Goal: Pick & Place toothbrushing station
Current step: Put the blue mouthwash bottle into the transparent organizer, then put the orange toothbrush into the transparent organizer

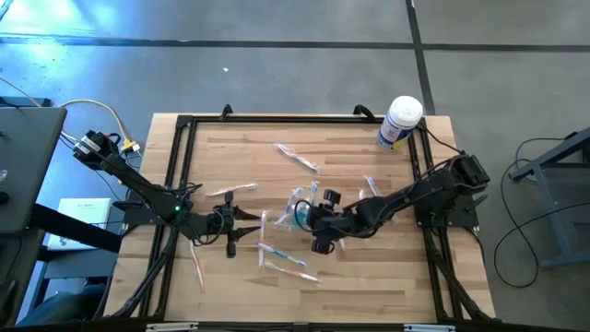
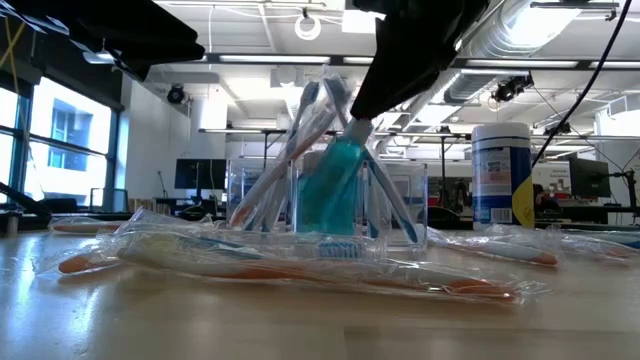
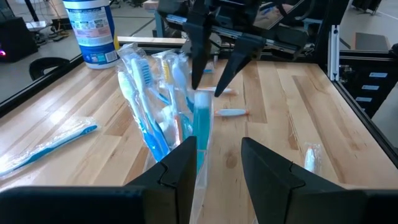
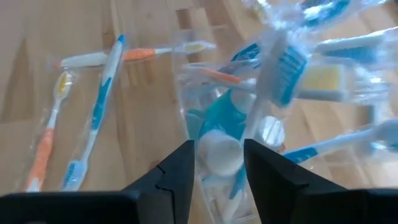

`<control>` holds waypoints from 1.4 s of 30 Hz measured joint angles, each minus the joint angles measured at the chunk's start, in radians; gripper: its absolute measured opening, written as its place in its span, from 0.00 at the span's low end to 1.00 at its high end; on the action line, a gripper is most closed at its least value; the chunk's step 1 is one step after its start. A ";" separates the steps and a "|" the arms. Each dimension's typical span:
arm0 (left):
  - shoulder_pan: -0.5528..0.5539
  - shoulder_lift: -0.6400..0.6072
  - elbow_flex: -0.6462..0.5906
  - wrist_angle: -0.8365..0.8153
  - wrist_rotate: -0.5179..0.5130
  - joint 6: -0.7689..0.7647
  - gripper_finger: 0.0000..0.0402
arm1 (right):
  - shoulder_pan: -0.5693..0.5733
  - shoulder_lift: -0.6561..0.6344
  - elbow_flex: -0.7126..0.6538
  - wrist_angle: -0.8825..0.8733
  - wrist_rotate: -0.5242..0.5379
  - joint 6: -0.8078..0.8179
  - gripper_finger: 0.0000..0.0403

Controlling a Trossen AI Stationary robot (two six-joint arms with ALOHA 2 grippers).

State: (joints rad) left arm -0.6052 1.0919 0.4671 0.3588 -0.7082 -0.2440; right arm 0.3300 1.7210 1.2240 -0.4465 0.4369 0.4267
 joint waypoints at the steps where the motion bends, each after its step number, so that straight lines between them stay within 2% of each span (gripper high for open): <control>1: 0.000 0.000 0.000 0.000 0.000 0.000 0.31 | -0.004 0.000 0.000 0.000 -0.023 -0.004 0.32; 6: 0.000 0.000 0.000 0.000 0.000 0.000 0.31 | -0.025 0.000 0.000 0.005 -0.150 -0.010 0.29; 10: 0.000 0.000 0.000 -0.001 0.000 0.000 0.31 | -0.030 0.000 0.000 0.023 -0.128 -0.011 0.30; 16: 0.000 0.000 0.000 -0.001 0.000 0.000 0.31 | -0.029 -0.002 0.000 0.027 -0.106 -0.011 0.37; 20: 0.000 0.000 0.000 -0.007 0.000 -0.001 0.31 | -0.020 -0.011 0.000 0.023 -0.177 -0.010 0.37; 23: 0.000 0.000 0.000 -0.018 0.000 -0.009 0.31 | -0.007 -0.047 -0.002 -0.011 -0.248 0.001 0.34; 28: 0.000 0.000 0.000 -0.025 0.000 -0.016 0.31 | 0.025 -0.129 0.000 -0.101 -0.299 0.081 0.27; 32: 0.000 0.000 0.000 -0.029 0.000 -0.019 0.31 | 0.066 -0.142 0.001 -0.200 -0.360 0.150 0.23; 36: 0.000 0.000 0.000 -0.039 0.005 -0.041 0.31 | 0.090 -0.116 0.000 -0.325 -0.298 0.195 0.22; 40: 0.000 0.000 0.000 -0.044 0.006 -0.045 0.31 | 0.086 -0.105 -0.026 -0.403 -0.143 0.251 0.23; 42: 0.000 0.000 0.000 -0.045 0.006 -0.046 0.31 | 0.073 -0.103 -0.045 -0.418 -0.114 0.300 0.23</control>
State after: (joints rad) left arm -0.6054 1.0920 0.4675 0.3134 -0.7021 -0.2897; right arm 0.4031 1.6185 1.1794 -0.8640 0.3228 0.7263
